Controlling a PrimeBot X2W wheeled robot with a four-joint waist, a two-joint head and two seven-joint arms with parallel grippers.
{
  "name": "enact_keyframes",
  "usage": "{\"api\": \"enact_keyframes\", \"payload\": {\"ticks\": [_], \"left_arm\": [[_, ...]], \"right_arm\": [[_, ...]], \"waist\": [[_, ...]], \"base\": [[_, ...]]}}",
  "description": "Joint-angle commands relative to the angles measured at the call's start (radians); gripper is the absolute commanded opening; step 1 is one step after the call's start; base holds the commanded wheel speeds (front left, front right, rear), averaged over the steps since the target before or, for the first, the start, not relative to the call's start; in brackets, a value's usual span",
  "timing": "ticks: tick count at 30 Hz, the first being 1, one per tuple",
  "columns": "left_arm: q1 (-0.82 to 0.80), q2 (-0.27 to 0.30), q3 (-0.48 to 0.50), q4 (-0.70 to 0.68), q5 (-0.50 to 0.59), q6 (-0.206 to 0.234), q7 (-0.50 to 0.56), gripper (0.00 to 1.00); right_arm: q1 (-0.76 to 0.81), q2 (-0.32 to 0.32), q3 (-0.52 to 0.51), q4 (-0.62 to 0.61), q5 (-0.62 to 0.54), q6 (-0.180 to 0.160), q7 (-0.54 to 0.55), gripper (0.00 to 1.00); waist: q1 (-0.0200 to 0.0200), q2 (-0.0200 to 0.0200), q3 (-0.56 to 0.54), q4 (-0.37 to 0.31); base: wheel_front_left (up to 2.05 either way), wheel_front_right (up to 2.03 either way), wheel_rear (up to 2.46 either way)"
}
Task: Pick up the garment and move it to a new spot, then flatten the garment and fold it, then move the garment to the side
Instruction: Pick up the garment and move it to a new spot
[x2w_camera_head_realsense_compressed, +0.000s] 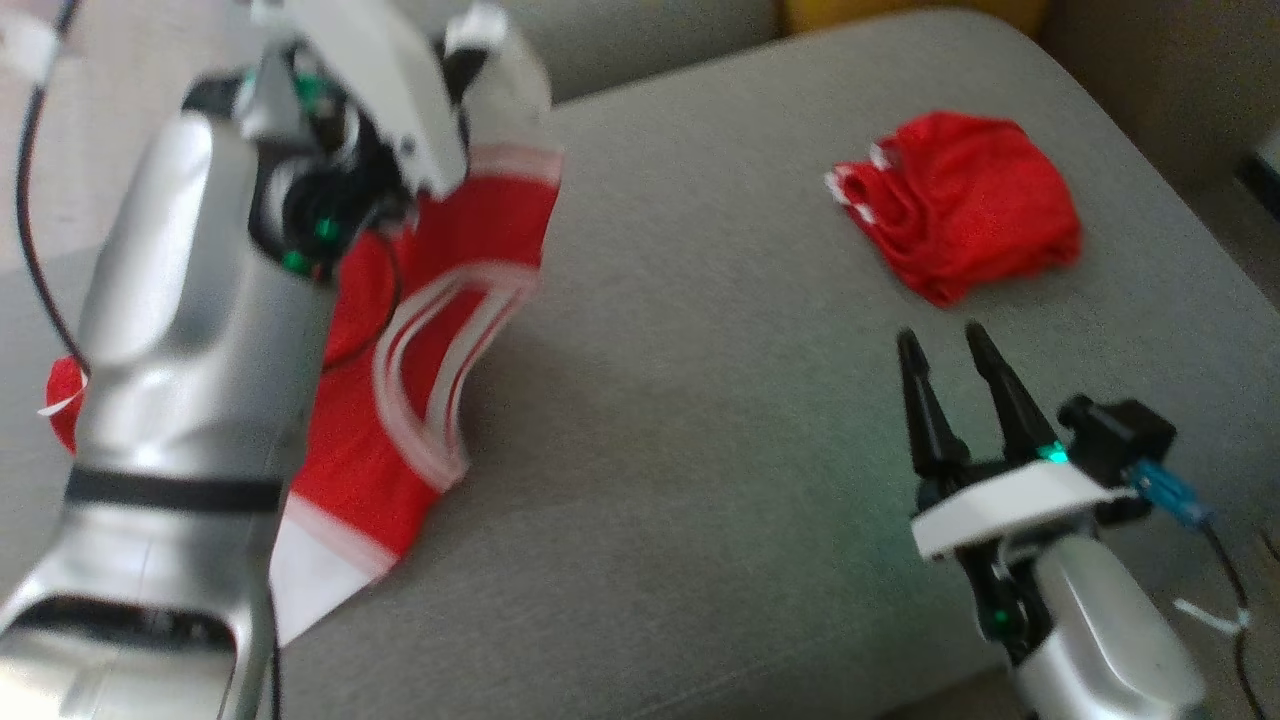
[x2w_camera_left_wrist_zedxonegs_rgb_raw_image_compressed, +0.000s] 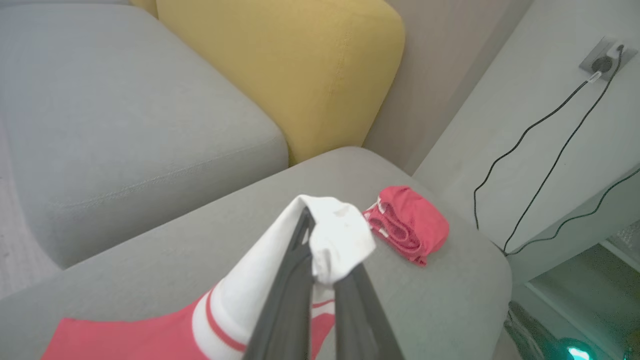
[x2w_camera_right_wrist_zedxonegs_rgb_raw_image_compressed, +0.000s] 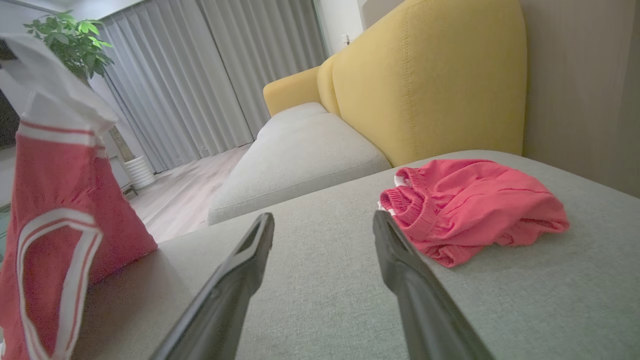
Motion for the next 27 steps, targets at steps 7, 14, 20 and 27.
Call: {"api": "enact_keyframes", "payload": {"ticks": [7,14,20,27], "left_arm": [[-0.199,-0.023,0.025,0.122,0.013,0.019,-0.101,0.0],[-0.163,-0.009,-0.039,0.305,0.033,-0.024,-0.089,1.0],[-0.122,0.002,-0.087,0.388,0.0,-0.05,-0.118,1.0],[-0.114,0.035,-0.146,0.282,-0.082,-0.053,-0.248,1.0]], "right_arm": [[-0.112,0.058,0.073,-0.088,0.028,-0.001,-0.014,1.0],[-0.115,0.071,0.077,-0.122,0.035,-0.001,-0.015,1.0],[-0.101,0.073,0.061,-0.107,0.021,-0.001,-0.015,1.0],[-0.08,0.038,0.041,-0.105,-0.002,-0.001,-0.015,1.0]], "waist": [[0.0,0.0,0.179,-0.196],[0.0,0.0,0.203,-0.222],[0.0,0.0,0.175,-0.169],[0.0,0.0,0.09,-0.056]], "base": [[0.0,0.0,0.0],[0.0,0.0,0.0],[0.0,0.0,0.0],[0.0,0.0,0.0]]}}
